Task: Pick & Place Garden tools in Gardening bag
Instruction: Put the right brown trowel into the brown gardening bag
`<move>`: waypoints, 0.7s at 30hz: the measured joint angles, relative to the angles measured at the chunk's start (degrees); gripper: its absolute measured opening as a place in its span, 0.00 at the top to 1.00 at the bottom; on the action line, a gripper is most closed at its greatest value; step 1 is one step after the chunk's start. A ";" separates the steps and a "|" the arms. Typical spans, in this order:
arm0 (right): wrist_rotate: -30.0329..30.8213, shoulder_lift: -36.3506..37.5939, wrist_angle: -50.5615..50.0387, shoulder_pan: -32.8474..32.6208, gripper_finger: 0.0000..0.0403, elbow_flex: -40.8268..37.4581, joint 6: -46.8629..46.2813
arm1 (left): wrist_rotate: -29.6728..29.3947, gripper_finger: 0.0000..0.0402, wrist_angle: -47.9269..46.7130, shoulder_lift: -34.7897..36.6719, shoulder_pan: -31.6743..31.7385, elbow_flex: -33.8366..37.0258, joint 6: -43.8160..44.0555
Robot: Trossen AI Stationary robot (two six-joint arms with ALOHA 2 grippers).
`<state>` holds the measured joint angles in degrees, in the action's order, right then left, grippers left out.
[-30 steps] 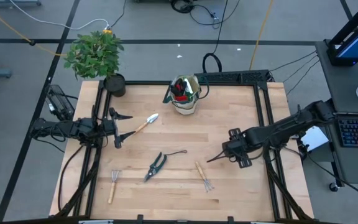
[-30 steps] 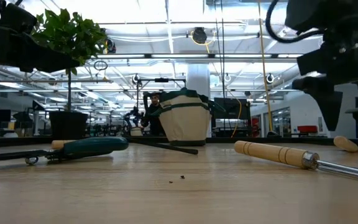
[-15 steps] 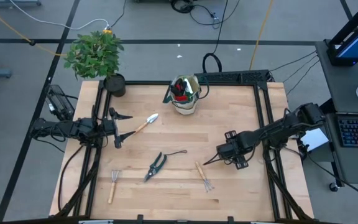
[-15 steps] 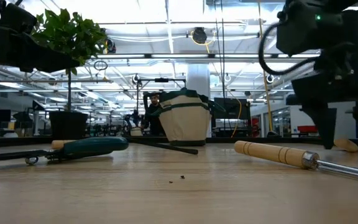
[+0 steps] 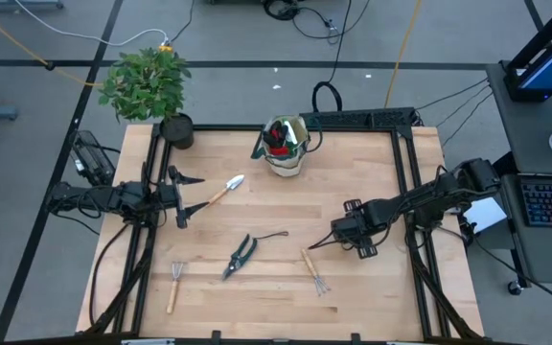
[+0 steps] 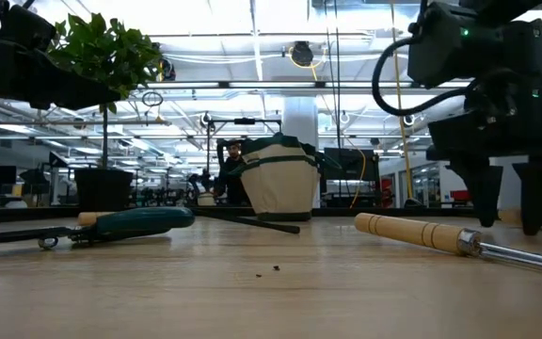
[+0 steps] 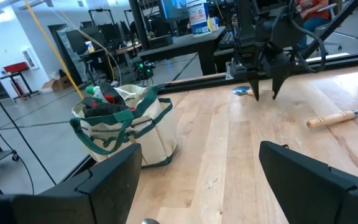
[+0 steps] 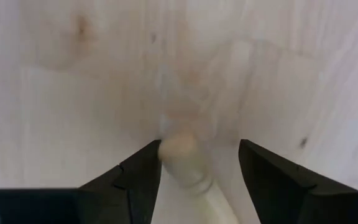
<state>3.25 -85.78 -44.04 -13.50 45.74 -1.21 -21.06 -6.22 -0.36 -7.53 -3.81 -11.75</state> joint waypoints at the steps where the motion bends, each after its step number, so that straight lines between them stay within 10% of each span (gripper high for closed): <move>1: -0.08 0.00 -0.68 -0.02 0.49 0.00 0.00 | 0.00 0.17 0.02 0.00 -0.02 0.00 0.00; 21: -0.29 0.00 0.94 -0.09 0.61 0.00 -1.12 | 0.04 0.17 0.00 0.00 0.00 0.00 -0.02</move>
<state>2.96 -85.78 -43.10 -13.58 45.74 -2.33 -21.02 -6.22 -0.36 -7.53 -3.81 -11.77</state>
